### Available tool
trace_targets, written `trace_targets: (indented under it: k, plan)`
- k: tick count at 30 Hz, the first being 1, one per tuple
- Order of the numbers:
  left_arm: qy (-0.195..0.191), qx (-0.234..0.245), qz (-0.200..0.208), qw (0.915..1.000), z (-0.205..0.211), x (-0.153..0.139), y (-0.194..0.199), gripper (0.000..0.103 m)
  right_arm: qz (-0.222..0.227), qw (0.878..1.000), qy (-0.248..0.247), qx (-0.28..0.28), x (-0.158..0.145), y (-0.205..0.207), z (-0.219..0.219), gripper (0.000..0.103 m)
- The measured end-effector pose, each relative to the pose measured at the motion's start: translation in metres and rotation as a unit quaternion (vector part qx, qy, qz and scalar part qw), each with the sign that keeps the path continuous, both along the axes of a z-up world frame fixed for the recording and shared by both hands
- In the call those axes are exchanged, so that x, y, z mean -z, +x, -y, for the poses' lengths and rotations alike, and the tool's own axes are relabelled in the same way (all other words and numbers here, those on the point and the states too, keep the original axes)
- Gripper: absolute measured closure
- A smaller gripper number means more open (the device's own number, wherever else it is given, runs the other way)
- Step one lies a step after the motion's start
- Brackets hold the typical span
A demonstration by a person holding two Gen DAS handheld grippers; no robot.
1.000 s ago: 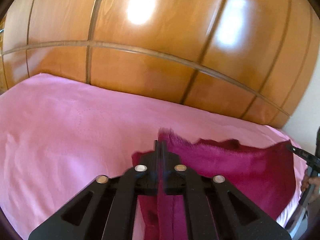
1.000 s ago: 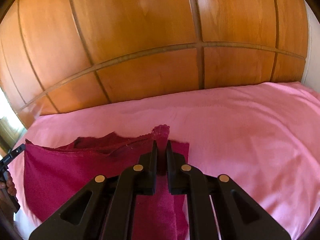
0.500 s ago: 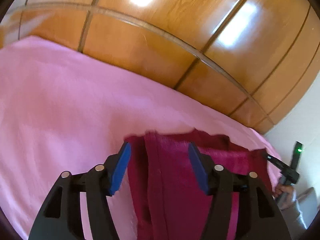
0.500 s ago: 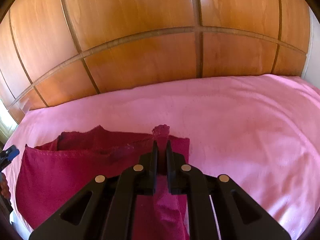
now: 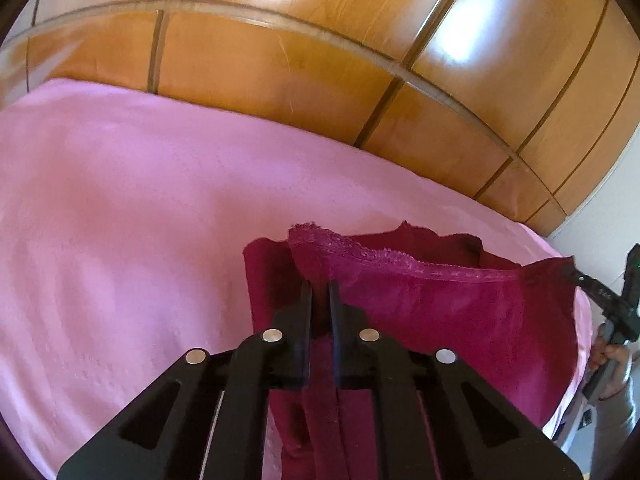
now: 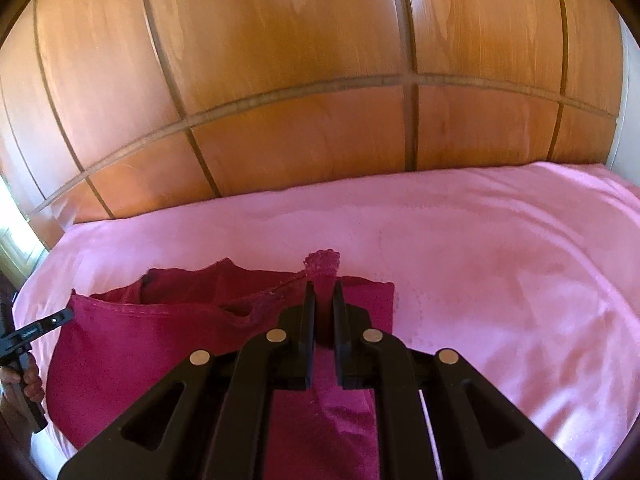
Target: Fold small clothes
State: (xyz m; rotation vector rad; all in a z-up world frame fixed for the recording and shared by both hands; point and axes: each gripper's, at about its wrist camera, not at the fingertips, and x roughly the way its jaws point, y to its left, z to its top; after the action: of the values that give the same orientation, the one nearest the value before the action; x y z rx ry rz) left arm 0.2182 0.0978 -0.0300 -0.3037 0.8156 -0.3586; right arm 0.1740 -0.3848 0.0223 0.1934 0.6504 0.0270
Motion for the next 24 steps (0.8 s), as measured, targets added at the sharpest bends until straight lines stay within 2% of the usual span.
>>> trace_targets:
  k: [7,9,11,15,19,22,24]
  plan:
    - [-0.015,0.004,0.079,0.9967,-0.005,-0.059,-0.032,0.098,0.065,0.997,0.027,-0.009,-0.045,-0.034,0.005,0.096]
    - [-0.009,0.001,0.097,0.9953,-0.005,-0.073,-0.029,0.098,0.071,0.997,0.031,-0.003,-0.049,-0.027,0.008,0.097]
    - [0.005,-0.007,0.097,0.9952,-0.001,-0.075,-0.016,0.098,0.065,0.997,0.041,0.004,-0.046,-0.013,0.011,0.097]
    - [0.03,-0.019,0.073,0.9967,0.012,-0.06,0.015,0.098,0.021,0.999,0.036,0.032,-0.016,0.029,0.017,0.096]
    - [0.058,-0.03,0.034,0.9973,0.028,-0.03,0.042,0.098,-0.045,0.996,0.035,0.065,0.032,0.066,0.026,0.096]
    - [0.084,-0.041,0.008,0.9956,0.035,-0.01,0.059,0.098,-0.072,0.994,0.022,0.08,0.056,0.077,0.028,0.096]
    - [0.12,-0.047,-0.009,0.9916,0.042,0.003,0.067,0.098,-0.087,0.993,0.005,0.085,0.066,0.084,0.028,0.096]
